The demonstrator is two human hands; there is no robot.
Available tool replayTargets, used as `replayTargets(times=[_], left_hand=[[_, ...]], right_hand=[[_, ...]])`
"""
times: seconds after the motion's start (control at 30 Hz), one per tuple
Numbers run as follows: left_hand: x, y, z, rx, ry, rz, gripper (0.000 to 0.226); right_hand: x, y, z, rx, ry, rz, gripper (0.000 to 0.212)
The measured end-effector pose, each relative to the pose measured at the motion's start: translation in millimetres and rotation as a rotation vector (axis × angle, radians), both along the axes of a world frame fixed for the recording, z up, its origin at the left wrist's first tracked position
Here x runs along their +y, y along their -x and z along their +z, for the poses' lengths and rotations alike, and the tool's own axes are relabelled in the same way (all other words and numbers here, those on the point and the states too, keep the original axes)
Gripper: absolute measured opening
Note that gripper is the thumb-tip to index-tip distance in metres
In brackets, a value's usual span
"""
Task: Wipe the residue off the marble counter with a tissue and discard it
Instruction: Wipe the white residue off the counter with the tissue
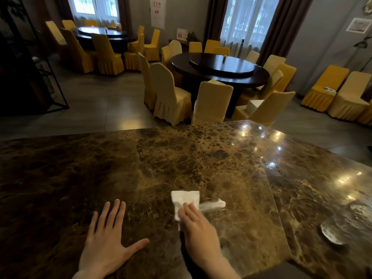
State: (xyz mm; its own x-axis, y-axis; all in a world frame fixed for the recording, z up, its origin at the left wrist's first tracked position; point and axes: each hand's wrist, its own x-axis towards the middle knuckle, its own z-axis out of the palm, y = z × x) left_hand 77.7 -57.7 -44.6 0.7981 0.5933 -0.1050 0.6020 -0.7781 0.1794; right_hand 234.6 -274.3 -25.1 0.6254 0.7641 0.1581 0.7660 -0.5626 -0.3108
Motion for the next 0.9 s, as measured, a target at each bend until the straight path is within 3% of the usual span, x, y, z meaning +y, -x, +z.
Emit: replayTargets(times=[0.13,0.23,0.33,0.37,0.43,0.53,0.63,0.8,0.9], left_hand=[[1,1,0,-0.002,0.012,-0.002,0.135],[1,1,1,0.019,0.007,-0.004,0.135],[1,1,2,0.021,0.012,-0.004,0.135],[1,1,2,0.020,0.015,-0.005,0.135],[1,0,3,0.029,0.018,-0.004,0.135],[1,0,4,0.044,0.024,-0.002,0.135],[0,0,5,0.055,0.019,-0.004,0.135],[-1,0,7,0.046,0.018,-0.002,0.136],[0,-1,7,0.059,0.023,-0.001,0.136]], right_hand=[[-6,-15,22,0.112,-0.122,-0.207,0.014],[-7,-33,39,0.448,-0.387,-0.348,0.012],[-23,-69,53,0.686,-0.686,-0.685,0.013],[-31,-81,54,0.692,-0.727,-0.779,0.013],[-47,-100,53,0.516,-0.663,-0.878,0.013],[-55,-104,46,0.314,-0.431,-0.751,0.010],[-52,-93,32,0.226,-0.207,-0.521,0.022],[-48,-81,27,0.107,-0.144,-0.316,0.033],[-52,-86,25,0.045,-0.067,-0.226,0.020]])
